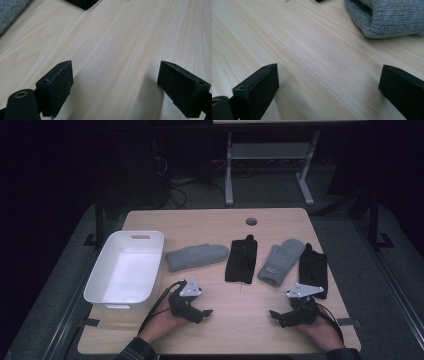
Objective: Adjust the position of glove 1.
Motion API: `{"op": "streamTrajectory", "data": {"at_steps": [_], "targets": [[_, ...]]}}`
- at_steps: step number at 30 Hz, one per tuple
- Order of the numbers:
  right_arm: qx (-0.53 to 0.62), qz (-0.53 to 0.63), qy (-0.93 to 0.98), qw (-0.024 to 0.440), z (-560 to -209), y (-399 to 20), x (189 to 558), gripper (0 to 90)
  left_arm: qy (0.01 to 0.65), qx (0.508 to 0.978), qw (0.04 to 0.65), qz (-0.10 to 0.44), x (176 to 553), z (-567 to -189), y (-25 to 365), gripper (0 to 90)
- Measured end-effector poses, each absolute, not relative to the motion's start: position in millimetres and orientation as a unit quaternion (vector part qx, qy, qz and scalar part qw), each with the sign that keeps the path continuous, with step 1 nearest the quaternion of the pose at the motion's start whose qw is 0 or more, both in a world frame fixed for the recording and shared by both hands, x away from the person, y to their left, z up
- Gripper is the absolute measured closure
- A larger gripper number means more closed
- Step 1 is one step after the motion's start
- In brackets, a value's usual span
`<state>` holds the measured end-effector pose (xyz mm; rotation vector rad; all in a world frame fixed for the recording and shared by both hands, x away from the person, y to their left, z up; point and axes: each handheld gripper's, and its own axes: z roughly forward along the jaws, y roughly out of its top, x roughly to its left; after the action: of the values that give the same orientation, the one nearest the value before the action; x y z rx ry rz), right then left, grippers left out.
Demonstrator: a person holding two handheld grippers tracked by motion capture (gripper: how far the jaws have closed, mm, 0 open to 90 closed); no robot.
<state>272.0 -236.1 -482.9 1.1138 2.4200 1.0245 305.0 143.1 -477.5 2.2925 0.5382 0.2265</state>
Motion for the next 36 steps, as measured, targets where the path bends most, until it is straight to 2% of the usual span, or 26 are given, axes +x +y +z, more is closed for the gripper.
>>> {"op": "streamTrajectory", "data": {"at_steps": [4,10,11,13,14,15,16,17,18,19,22,36], "targets": [[0.387,0.353,0.84,0.142,-482.0,-236.1,271.9,5.0,0.212,0.896,0.38,0.088,305.0,-477.7,142.8,12.2],[0.389,0.347,0.842,0.138,-471.2,-235.9,271.7,25.7,0.212,0.896,0.381,0.086,305.2,-477.8,142.8,12.3],[0.389,0.347,0.842,0.138,-471.2,-235.9,271.7,25.7,0.212,0.896,0.381,0.086,305.2,-477.8,142.8,12.3],[0.38,0.361,0.839,0.146,-462.0,-236.9,271.0,42.8,0.211,0.896,0.381,0.086,305.3,-477.8,142.8,12.3],[0.38,0.361,0.839,0.146,-462.0,-236.9,271.0,42.8,0.211,0.896,0.381,0.085,305.4,-477.7,142.8,12.3],[0.379,0.363,0.838,0.147,-458.8,-237.0,271.3,48.4,0.211,0.896,0.381,0.085,305.4,-477.7,142.8,12.2],[0.38,0.364,0.838,0.146,-455.9,-237.3,272.2,56.4,0.211,0.896,0.382,0.085,305.4,-477.8,142.8,12.3],[0.383,0.366,0.837,0.137,-450.4,-238.5,275.9,69.5,0.211,0.896,0.382,0.085,305.3,-477.8,142.7,12.3],[0.381,0.368,0.837,0.134,-448.5,-239.2,278.8,74.6,0.211,0.896,0.381,0.085,305.4,-477.7,142.8,12.3],[0.381,0.368,0.837,0.134,-448.5,-239.2,278.8,74.6,0.211,0.896,0.381,0.085,305.4,-477.7,142.8,12.3],[0.381,0.368,0.838,0.131,-442.7,-239.5,286.7,88.7,0.208,0.897,0.38,0.087,305.1,-477.7,143.5,12.3],[0.387,0.396,0.821,0.135,-424.5,-239.0,324.9,90.0,0.209,0.896,0.381,0.087,305.0,-477.7,143.5,12.3]]}}
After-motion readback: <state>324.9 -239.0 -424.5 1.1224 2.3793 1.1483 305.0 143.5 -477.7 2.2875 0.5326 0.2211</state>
